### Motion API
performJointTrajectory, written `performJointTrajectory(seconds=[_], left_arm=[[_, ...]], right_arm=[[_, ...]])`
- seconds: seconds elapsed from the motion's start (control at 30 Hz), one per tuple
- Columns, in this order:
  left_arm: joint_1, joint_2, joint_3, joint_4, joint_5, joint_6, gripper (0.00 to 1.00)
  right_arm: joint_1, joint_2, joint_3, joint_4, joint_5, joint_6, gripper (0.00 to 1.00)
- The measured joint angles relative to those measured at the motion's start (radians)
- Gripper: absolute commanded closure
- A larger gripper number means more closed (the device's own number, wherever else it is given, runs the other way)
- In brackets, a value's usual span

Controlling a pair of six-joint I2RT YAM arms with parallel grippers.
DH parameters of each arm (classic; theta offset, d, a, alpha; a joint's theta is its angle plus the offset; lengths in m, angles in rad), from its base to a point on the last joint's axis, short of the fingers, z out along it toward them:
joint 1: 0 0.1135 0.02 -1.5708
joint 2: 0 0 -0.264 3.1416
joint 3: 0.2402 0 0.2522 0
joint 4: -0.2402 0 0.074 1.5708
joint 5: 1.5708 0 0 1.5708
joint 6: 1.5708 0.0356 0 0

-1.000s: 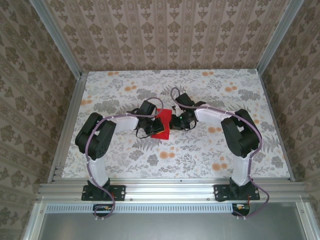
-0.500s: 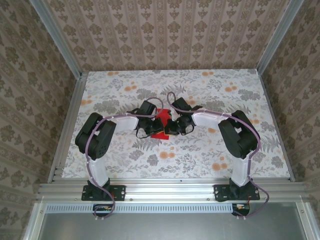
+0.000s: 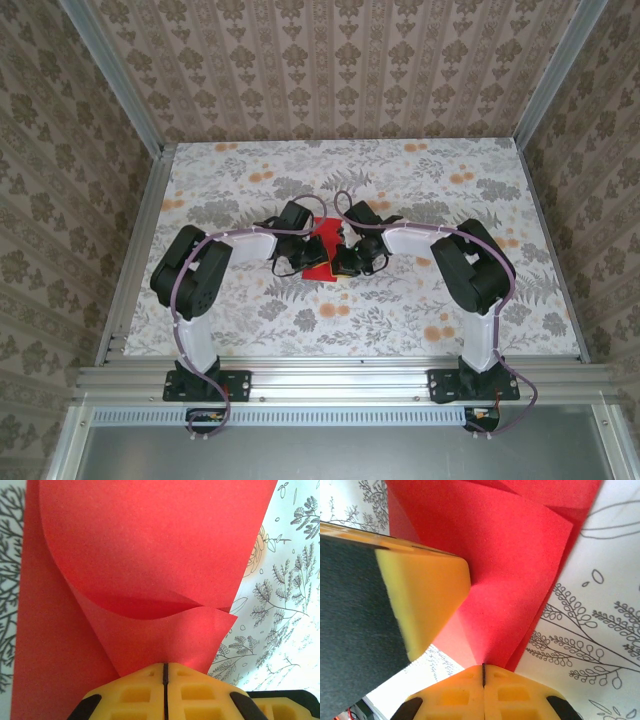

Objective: Fold a paper plane with a square sheet of paper (pick it up from the middle)
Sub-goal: Fold the triangle a second time at the center of the table.

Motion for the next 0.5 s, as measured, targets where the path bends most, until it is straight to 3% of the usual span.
performJointTrajectory(seconds=[0.3,0.5], left_arm=[[0.000,0.000,0.000,0.000,0.000,-0.008,0.91],[0.000,0.000,0.000,0.001,0.000,-0.016,0.91]], right_arm=[[0.000,0.000,-0.017,-0.001,0.001,-0.002,0.93],[0.000,-0.027,-0.019,-0.013,0.024,-0.005,0.86]])
